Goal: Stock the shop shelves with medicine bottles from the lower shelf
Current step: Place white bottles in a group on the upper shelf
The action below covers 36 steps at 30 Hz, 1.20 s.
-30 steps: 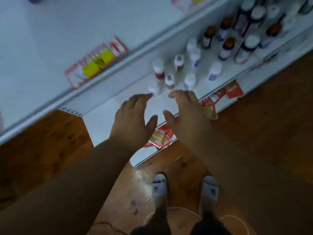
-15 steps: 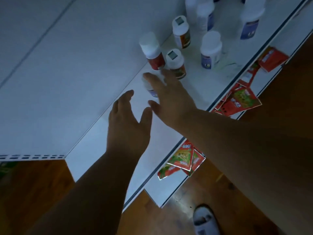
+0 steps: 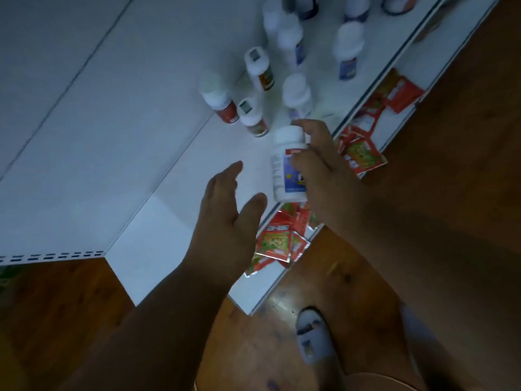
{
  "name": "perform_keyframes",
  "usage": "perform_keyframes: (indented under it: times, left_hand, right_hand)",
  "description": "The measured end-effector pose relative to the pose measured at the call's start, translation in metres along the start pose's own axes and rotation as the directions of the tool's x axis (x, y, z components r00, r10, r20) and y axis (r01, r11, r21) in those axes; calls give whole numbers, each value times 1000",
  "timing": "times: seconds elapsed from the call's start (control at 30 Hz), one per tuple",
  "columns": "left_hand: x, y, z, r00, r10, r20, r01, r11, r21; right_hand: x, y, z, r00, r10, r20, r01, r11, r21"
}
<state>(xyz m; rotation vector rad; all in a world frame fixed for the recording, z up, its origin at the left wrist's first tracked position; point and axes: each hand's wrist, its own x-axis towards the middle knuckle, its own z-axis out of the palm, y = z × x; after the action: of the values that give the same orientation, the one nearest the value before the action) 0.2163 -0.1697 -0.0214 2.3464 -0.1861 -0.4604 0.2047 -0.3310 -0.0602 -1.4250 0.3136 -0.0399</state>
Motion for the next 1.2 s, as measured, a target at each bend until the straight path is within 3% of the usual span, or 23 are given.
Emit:
perform_keyframes:
  times: [0.07, 0.17, 0.3, 0.5, 0.63, 0.73, 0.9, 1.03, 1.2]
  left_hand:
    - [-28, 58, 1, 992, 46, 119, -36, 996, -87]
    - [-71, 160, -3, 945, 227, 236, -202, 971, -127]
    - [-95, 270, -4, 865, 458, 205, -419, 884, -208]
    - [-81, 394, 1, 821, 560, 110, -518, 813, -267]
    - [-32, 455, -7, 729, 682, 51, -658, 720, -220]
    - [17, 492, -15, 694, 719, 38, -706, 690, -162]
    - [99, 562, -11, 733, 664, 148, -646, 747, -155]
    - [158, 619, 16, 716, 670, 196, -653, 742, -152]
    - [221, 666, 67, 734, 668, 125, -665, 744, -73]
  right_hand:
    - [-34, -50, -37, 999, 0, -40, 0, 1000, -6]
    - [-81, -136, -92, 1000, 20, -10, -21, 999, -37]
    - [-122, -238, -164, 998, -64, 28, 67, 991, -117]
    - [-125, -368, -254, 986, -169, -15, 160, 957, -240]
    - [-78, -427, -287, 963, -268, -28, 247, 919, -306]
    - [-35, -461, -312, 950, -312, -20, 288, 897, -336]
    - [24, -506, -364, 939, -335, -76, 295, 900, -321]
    - [66, -528, -418, 942, -320, -103, 273, 907, -320]
    - [133, -537, -494, 943, -325, -64, 272, 869, -413]
